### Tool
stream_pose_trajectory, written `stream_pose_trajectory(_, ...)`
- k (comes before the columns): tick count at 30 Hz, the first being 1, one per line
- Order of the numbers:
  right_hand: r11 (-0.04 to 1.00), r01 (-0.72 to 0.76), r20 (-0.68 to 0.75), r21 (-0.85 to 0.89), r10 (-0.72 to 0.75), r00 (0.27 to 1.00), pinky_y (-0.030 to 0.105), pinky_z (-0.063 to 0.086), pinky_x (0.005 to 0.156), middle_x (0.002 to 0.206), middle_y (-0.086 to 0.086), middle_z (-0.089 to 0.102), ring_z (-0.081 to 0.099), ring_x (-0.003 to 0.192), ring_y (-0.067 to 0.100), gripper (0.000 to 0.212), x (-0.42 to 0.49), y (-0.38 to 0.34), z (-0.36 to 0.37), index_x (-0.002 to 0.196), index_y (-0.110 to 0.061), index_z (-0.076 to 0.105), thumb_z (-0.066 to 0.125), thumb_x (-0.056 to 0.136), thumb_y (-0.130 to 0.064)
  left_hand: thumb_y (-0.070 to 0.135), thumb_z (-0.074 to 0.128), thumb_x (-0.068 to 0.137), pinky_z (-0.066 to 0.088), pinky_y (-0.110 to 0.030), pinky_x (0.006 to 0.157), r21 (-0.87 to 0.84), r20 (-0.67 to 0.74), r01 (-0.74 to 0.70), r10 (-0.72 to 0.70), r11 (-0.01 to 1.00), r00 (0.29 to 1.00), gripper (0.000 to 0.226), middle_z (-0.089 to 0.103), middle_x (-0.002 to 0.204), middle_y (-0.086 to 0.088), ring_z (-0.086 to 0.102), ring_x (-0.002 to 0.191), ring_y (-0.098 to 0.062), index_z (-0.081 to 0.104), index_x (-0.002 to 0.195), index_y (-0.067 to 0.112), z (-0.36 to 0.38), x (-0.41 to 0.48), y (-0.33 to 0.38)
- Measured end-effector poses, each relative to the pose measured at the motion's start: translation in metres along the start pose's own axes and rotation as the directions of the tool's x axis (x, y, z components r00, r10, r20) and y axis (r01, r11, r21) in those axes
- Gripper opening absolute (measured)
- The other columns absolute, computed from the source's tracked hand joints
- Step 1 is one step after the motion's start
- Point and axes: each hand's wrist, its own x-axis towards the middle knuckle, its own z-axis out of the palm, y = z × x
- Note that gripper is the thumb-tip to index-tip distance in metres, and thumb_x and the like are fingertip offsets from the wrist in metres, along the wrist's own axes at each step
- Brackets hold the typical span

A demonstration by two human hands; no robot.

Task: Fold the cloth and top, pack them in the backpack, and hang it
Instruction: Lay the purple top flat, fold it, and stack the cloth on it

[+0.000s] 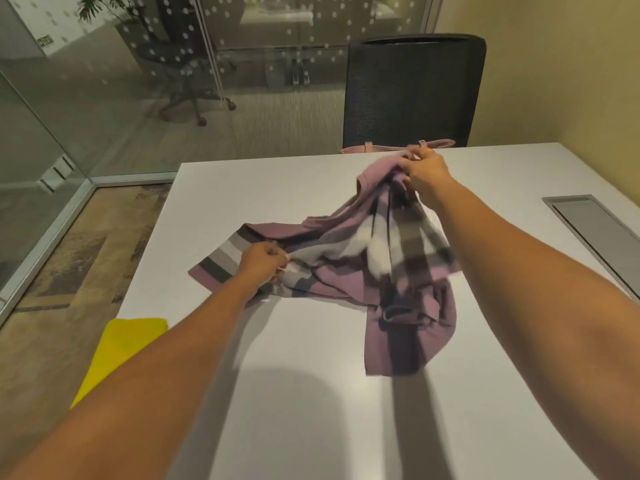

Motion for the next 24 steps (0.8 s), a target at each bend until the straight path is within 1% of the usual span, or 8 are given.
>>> stream_pose_trajectory(2, 0.992, 0.055, 0.101, 0.114, -0.067, 0.993, 0.026, 0.052, 0.080, 0.137, 0.005, 0.043, 0.055, 0.108, 0.018, 0.056, -0.002, 0.003, 0.005, 0.144, -0.022, 0.029, 0.051, 0.094, -0.010, 0.013, 0.059, 0.090, 0.051, -0.031, 0.061, 0.008, -0.079, 0.059, -0.058, 0.998, 0.995, 0.015, 0.060, 0.070, -0.010, 0.056, 0.059, -0.020, 0.056, 0.076, 0.007, 0.010, 0.004, -0.008)
stream_pose_trajectory(6, 0.889, 0.254, 0.074, -0.381, -0.245, 0.967, 0.030, 0.047, 0.088, 0.132, 0.009, 0.049, 0.056, 0.104, 0.022, 0.033, -0.011, 0.043, 0.020, 0.124, -0.011, 0.055, 0.054, 0.091, -0.006, 0.012, 0.063, 0.085, 0.055, -0.039, 0.073, 0.120, -0.116, 0.175, -0.161, 0.977, 0.980, 0.016, 0.065, 0.076, -0.020, 0.062, 0.065, -0.030, 0.061, 0.078, -0.003, 0.030, 0.007, -0.024)
stream_pose_trajectory(10, 0.681, 0.403, 0.173, -0.611, -0.383, 0.908, 0.036, 0.049, 0.076, 0.097, 0.008, 0.060, 0.059, 0.089, 0.025, 0.021, -0.037, 0.103, 0.027, 0.093, -0.010, 0.067, 0.060, 0.087, -0.029, 0.009, 0.062, 0.085, 0.046, -0.035, 0.081, 0.409, -0.108, -0.058, 0.112, 0.911, 0.988, 0.021, 0.063, 0.102, -0.020, 0.060, 0.098, -0.035, 0.062, 0.102, -0.002, 0.051, -0.003, -0.037)
stream_pose_trajectory(13, 0.377, 0.497, 0.403, -0.782, -0.303, 0.864, 0.039, 0.042, 0.089, 0.109, 0.004, 0.058, 0.050, 0.107, 0.025, 0.047, -0.053, 0.137, 0.025, 0.112, -0.022, 0.061, 0.056, 0.081, -0.057, 0.014, 0.058, 0.087, 0.044, -0.040, 0.093, 0.522, 0.047, -0.282, 0.303, 0.805, 0.952, 0.038, 0.054, 0.122, -0.015, 0.051, 0.114, -0.032, 0.053, 0.124, 0.010, 0.066, -0.007, -0.051)
stream_pose_trajectory(15, 0.222, 0.516, 0.487, -0.828, -0.174, 0.856, 0.044, 0.032, 0.100, 0.132, 0.002, 0.044, 0.036, 0.124, 0.026, 0.069, -0.061, 0.154, 0.019, 0.132, -0.025, 0.045, 0.053, 0.078, -0.066, 0.027, 0.054, 0.091, 0.039, -0.046, 0.101, 0.604, 0.106, -0.269, 0.259, 0.750, 0.960, 0.050, 0.045, 0.138, -0.010, 0.040, 0.129, -0.030, 0.041, 0.137, 0.015, 0.072, -0.007, -0.058)
stream_pose_trajectory(17, 0.143, 0.524, 0.506, -0.840, -0.142, 0.851, 0.046, 0.028, 0.105, 0.143, 0.002, 0.032, 0.027, 0.132, 0.027, 0.068, -0.066, 0.167, 0.015, 0.139, -0.025, 0.035, 0.055, 0.082, -0.056, 0.037, 0.045, 0.095, 0.025, -0.047, 0.111, 0.693, 0.122, -0.220, 0.189, 0.687, 0.974, 0.056, 0.029, 0.151, -0.005, 0.024, 0.141, -0.023, 0.028, 0.145, 0.018, 0.073, -0.007, -0.063)
stream_pose_trajectory(21, 0.251, 0.500, 0.456, -0.829, -0.214, 0.864, 0.040, 0.042, 0.095, 0.132, 0.008, 0.046, 0.042, 0.120, 0.029, 0.037, -0.068, 0.175, 0.015, 0.128, -0.012, 0.048, 0.047, 0.092, -0.009, 0.040, 0.036, 0.098, 0.007, -0.049, 0.116, 0.783, 0.135, -0.174, 0.110, 0.597, 0.985, 0.060, 0.018, 0.156, -0.005, 0.013, 0.145, -0.021, 0.018, 0.148, 0.014, 0.059, -0.001, -0.068)
stream_pose_trajectory(24, 0.401, 0.389, 0.366, -0.830, -0.136, 0.921, 0.033, 0.047, 0.085, 0.111, 0.013, 0.059, 0.057, 0.097, 0.028, 0.022, -0.070, 0.171, 0.014, 0.109, -0.004, 0.061, 0.047, 0.092, -0.003, 0.037, 0.041, 0.096, 0.014, -0.048, 0.114, 0.735, 0.135, -0.150, 0.075, 0.661, 0.988, 0.054, 0.030, 0.151, -0.009, 0.023, 0.141, -0.027, 0.031, 0.143, 0.011, 0.046, 0.002, -0.068)
